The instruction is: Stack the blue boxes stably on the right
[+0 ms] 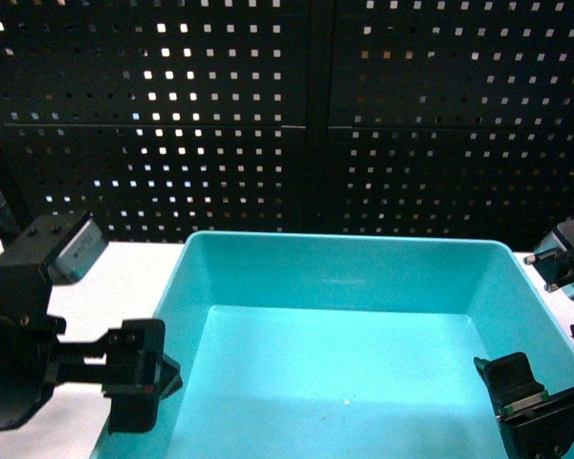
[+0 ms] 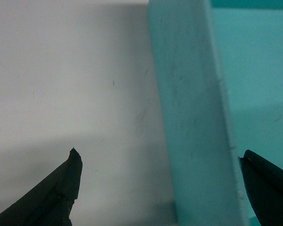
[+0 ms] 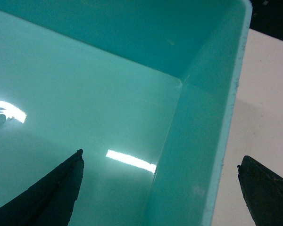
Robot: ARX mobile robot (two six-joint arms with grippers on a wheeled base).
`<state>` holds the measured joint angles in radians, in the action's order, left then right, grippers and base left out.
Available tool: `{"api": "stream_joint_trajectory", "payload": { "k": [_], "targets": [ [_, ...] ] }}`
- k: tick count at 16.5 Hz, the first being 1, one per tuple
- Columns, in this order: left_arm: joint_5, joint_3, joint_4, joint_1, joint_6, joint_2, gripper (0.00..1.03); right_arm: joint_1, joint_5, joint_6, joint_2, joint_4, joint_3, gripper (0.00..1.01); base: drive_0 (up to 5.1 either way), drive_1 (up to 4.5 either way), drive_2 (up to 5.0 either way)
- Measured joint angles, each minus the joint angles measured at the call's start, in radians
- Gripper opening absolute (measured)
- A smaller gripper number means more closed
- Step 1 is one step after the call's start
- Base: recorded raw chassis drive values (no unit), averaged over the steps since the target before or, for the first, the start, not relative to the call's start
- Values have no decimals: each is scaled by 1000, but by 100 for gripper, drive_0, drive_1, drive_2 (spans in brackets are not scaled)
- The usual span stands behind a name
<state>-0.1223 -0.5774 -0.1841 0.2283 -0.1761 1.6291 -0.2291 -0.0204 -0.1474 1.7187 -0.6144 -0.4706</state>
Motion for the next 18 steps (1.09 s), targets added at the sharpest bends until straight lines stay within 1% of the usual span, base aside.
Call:
{"api": "stream_joint_trajectory", "payload": {
  "k": [1, 2, 5, 7, 8, 9, 11, 12, 13, 14, 15, 16, 18],
  "targets": [
    [19, 13, -6, 20, -8, 38, 98, 9, 0, 6, 37, -23, 4, 98, 0, 0, 0],
    [23, 13, -11, 29, -12, 42, 98, 10, 0, 13, 49, -39, 6, 97, 0, 0, 0],
    [26, 13, -11, 57, -27, 42, 98, 16, 1, 25, 61, -60, 9, 82, 0, 0, 0],
    [34, 11, -10, 71, -31, 44, 98, 21, -3, 30, 69, -86, 14, 67, 0, 0, 0],
    [37, 9, -9, 77, -32, 45, 98, 21, -2, 31, 69, -86, 14, 62, 0, 0, 0],
    [37, 7, -8, 77, -34, 46, 98, 21, -3, 32, 72, -90, 14, 56, 0, 0, 0],
    [45, 5, -11, 76, -34, 48, 98, 17, -12, 39, 74, -97, 15, 38, 0, 0, 0],
    [48, 5, -11, 70, -34, 48, 98, 8, -16, 42, 74, -97, 15, 31, 0, 0, 0],
    [49, 5, -12, 68, -34, 49, 98, 6, -28, 44, 74, -97, 16, 25, 0, 0, 0],
    [51, 6, -13, 61, -35, 50, 98, 6, -42, 65, 73, -101, 18, 8, 0, 0, 0],
    [50, 11, -25, 57, -36, 50, 98, -5, -43, 114, 72, -104, 20, 2, 0, 0, 0],
    [43, 23, -33, 57, -39, 49, 98, -22, -45, 129, 72, -114, 25, 2, 0, 0, 0],
    [16, 63, -55, 36, -60, 48, 98, -63, -82, 150, 66, -121, 39, 2, 0, 0, 0]
  ]
}}
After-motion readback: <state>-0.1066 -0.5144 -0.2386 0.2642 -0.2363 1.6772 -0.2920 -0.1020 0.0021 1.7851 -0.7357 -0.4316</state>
